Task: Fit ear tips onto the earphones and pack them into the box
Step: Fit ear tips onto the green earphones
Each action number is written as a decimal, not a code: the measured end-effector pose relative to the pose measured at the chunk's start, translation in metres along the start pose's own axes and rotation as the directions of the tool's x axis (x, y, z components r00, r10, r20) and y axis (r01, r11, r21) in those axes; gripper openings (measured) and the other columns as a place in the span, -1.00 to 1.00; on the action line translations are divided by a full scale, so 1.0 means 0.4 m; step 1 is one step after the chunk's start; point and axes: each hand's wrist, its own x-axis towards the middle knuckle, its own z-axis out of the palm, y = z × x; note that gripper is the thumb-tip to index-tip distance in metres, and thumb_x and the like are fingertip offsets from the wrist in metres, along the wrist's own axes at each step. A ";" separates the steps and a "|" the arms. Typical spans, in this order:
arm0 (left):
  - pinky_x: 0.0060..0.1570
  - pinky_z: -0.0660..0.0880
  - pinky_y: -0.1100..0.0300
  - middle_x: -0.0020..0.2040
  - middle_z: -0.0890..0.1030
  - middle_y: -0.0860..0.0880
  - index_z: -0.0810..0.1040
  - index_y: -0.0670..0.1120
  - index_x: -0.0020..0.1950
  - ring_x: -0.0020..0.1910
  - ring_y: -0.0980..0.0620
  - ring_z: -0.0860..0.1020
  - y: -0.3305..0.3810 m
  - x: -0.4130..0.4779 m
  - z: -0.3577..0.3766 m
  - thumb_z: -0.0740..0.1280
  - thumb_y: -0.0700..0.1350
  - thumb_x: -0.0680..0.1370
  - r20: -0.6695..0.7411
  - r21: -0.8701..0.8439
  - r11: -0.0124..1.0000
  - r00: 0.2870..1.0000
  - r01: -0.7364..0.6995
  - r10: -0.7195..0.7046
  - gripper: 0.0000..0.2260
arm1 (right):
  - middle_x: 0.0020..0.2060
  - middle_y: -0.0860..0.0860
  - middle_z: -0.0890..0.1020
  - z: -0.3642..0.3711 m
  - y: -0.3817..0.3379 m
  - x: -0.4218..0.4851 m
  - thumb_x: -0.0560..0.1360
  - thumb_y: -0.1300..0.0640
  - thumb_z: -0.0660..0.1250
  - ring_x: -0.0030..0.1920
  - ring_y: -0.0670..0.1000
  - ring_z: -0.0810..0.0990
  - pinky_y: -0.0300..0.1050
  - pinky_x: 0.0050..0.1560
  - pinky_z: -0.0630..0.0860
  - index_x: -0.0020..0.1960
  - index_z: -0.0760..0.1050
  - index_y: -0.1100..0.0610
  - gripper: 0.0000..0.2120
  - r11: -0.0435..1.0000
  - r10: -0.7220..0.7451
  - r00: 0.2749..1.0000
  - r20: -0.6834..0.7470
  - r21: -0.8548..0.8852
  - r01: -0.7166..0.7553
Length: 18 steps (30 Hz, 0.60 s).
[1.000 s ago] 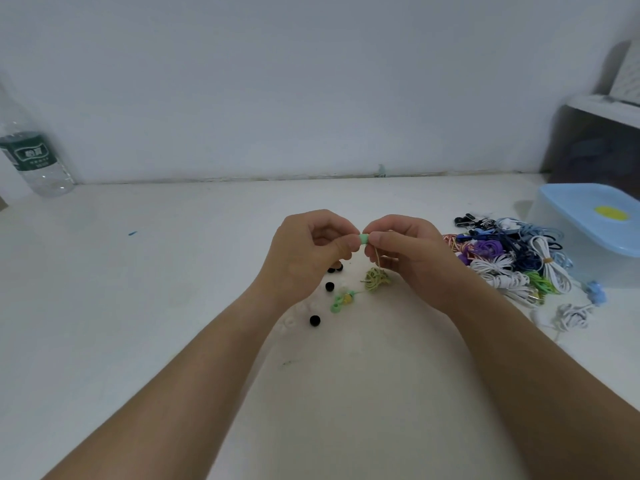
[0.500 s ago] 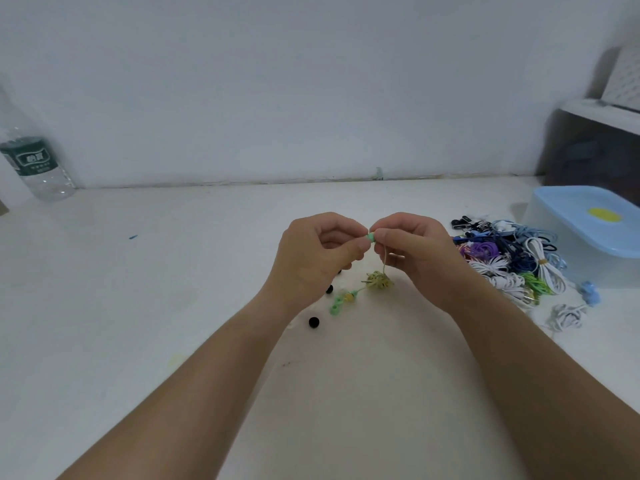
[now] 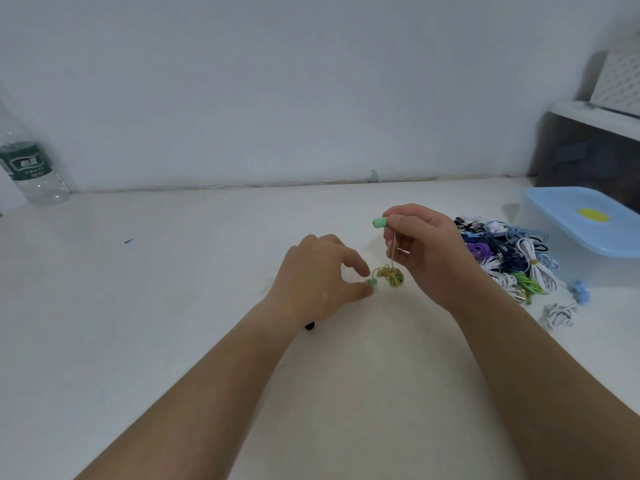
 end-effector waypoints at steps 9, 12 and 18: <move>0.12 0.36 0.11 0.06 0.53 0.16 0.60 0.25 0.19 0.03 0.08 0.38 0.013 0.008 0.027 0.42 0.21 0.49 0.004 0.002 1.000 1.000 -0.006 0.006 -0.72 | -0.33 0.02 0.56 0.001 -0.008 -0.001 0.43 0.15 0.35 -0.30 -0.02 0.45 -0.11 -0.19 0.38 -0.05 0.59 0.19 -0.85 0.992 0.036 0.999 0.013 0.120 -0.037; 0.05 0.31 0.11 0.03 0.53 0.15 0.62 0.24 0.15 0.04 0.06 0.38 0.021 0.015 0.044 0.41 0.19 0.51 -0.031 -0.011 1.000 0.999 -0.008 0.008 -0.77 | -0.32 0.02 0.56 0.008 -0.015 -0.004 0.43 0.14 0.34 -0.32 -0.03 0.46 -0.11 -0.19 0.40 -0.07 0.60 0.17 -0.86 0.985 0.044 0.998 0.037 0.162 -0.049; -0.01 0.44 0.10 -0.06 0.62 0.15 0.66 0.12 -0.07 -0.07 0.09 0.51 0.031 0.019 0.046 0.48 0.11 0.46 -0.103 -0.205 0.977 0.994 -0.055 0.034 -0.88 | -0.31 -0.02 0.52 0.023 -0.025 -0.016 0.54 0.18 0.27 -0.33 -0.04 0.46 -0.11 -0.16 0.41 -0.17 0.63 0.10 -0.82 0.944 0.079 0.995 0.060 0.316 -0.094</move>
